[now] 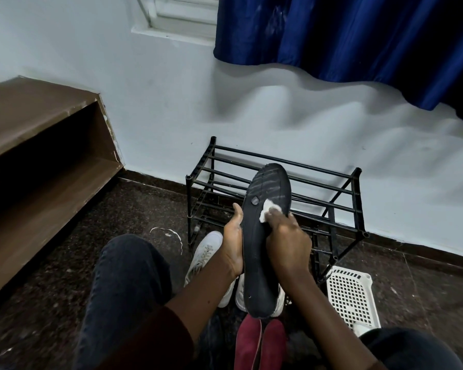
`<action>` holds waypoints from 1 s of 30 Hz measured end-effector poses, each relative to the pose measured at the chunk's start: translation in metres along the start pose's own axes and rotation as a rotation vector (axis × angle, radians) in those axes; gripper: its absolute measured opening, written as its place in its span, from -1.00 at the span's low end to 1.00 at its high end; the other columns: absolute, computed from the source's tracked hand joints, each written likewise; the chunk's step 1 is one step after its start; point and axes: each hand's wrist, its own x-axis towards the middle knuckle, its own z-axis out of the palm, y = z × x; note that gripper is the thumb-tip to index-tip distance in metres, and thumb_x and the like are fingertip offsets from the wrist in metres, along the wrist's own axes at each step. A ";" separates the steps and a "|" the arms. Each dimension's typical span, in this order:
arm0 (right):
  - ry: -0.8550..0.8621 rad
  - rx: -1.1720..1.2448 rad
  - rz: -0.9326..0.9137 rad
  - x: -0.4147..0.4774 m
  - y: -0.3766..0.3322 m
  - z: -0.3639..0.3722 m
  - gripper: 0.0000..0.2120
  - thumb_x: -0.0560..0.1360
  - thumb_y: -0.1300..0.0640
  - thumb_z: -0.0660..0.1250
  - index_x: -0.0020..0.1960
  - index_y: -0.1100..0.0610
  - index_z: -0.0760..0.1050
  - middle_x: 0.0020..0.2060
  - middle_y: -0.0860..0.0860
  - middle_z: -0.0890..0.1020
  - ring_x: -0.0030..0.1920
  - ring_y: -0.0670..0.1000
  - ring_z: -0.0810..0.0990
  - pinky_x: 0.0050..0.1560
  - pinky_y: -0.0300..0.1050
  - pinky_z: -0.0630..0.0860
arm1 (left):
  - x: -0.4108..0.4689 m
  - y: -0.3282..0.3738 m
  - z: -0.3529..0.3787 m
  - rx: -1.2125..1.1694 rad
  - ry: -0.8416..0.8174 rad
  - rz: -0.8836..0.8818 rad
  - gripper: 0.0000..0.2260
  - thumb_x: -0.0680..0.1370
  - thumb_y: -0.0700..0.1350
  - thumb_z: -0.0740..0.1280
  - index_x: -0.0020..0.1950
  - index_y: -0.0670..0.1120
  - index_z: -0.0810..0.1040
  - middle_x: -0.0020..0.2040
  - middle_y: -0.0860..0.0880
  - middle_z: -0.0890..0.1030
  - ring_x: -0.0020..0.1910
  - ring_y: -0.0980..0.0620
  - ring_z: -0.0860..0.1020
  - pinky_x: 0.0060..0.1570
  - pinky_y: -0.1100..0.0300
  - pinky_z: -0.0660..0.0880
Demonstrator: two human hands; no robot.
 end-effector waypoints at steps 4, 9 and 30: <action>0.027 0.155 -0.029 -0.041 -0.014 0.002 -0.67 0.15 0.33 0.27 -0.19 0.08 0.66 -0.18 -0.01 0.70 -0.27 0.11 0.68 -0.47 -0.21 0.52 | -0.002 0.003 0.005 -0.085 -0.060 -0.032 -0.17 0.45 0.43 0.00 0.45 -0.18 0.32 0.33 -0.26 0.42 0.20 -0.19 0.51 0.08 -0.03 0.53; 0.083 0.317 -0.013 -0.081 -0.020 0.005 -0.62 0.21 0.36 0.15 -0.17 0.14 0.67 -0.16 -0.01 0.70 -0.20 -0.07 0.66 -0.03 -0.08 0.56 | -0.003 0.005 -0.001 -0.170 -0.085 -0.029 -0.19 0.46 0.43 -0.01 0.41 -0.18 0.37 0.32 -0.23 0.46 0.16 -0.19 0.56 0.03 -0.07 0.54; 0.019 0.339 -0.126 -0.092 -0.019 0.005 -0.68 0.30 0.31 0.16 -0.13 0.16 0.65 -0.10 0.00 0.69 -0.12 -0.09 0.65 0.17 -0.09 0.48 | 0.000 0.018 -0.005 -0.148 -0.147 0.038 -0.24 0.43 0.39 0.12 0.40 -0.16 0.41 0.31 -0.19 0.48 0.25 -0.18 0.49 0.06 -0.03 0.50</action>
